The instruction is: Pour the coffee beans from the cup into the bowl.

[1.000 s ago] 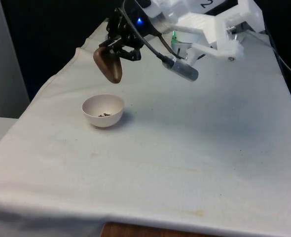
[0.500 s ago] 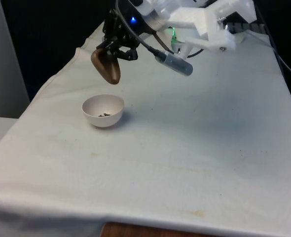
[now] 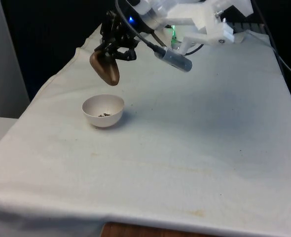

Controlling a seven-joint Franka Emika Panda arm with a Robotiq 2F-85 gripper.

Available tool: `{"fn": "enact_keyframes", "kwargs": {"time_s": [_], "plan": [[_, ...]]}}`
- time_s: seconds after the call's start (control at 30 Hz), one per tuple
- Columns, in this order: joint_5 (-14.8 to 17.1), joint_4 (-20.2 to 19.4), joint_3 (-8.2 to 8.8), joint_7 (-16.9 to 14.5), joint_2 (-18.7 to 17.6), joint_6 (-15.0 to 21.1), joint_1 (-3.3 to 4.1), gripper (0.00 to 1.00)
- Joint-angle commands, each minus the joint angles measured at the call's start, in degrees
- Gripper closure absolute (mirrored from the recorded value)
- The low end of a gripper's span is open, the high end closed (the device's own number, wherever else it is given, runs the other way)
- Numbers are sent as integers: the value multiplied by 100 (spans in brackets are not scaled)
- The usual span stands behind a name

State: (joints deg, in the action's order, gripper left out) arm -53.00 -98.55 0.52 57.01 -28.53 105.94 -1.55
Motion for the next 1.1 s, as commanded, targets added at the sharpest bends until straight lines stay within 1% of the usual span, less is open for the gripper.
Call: {"fn": "enact_keyframes", "kwargs": {"time_s": [0.0, 0.23, 0.27, 0.3, 0.47, 0.5, 0.53, 0.77, 0.8, 0.83, 1.07], "plan": [[34, -92, -23, -57, 74, 160, -46, 100], [34, -178, 6, -138, 115, 395, -46, 100], [0, -115, 29, -86, 63, 264, 0, 100], [34, -195, 11, -166, 120, 464, -46, 100], [40, -229, 29, -241, 138, 630, -46, 100], [0, -166, 63, -189, 80, 510, 0, 100], [40, -235, 34, -252, 138, 665, -46, 100], [40, -286, 63, -355, 143, 911, -52, 100], [0, -223, 92, -304, 92, 796, 0, 100], [40, -292, 63, -367, 143, 940, -52, 100], [40, -332, 80, -464, 149, 1157, -57, 100]]}}
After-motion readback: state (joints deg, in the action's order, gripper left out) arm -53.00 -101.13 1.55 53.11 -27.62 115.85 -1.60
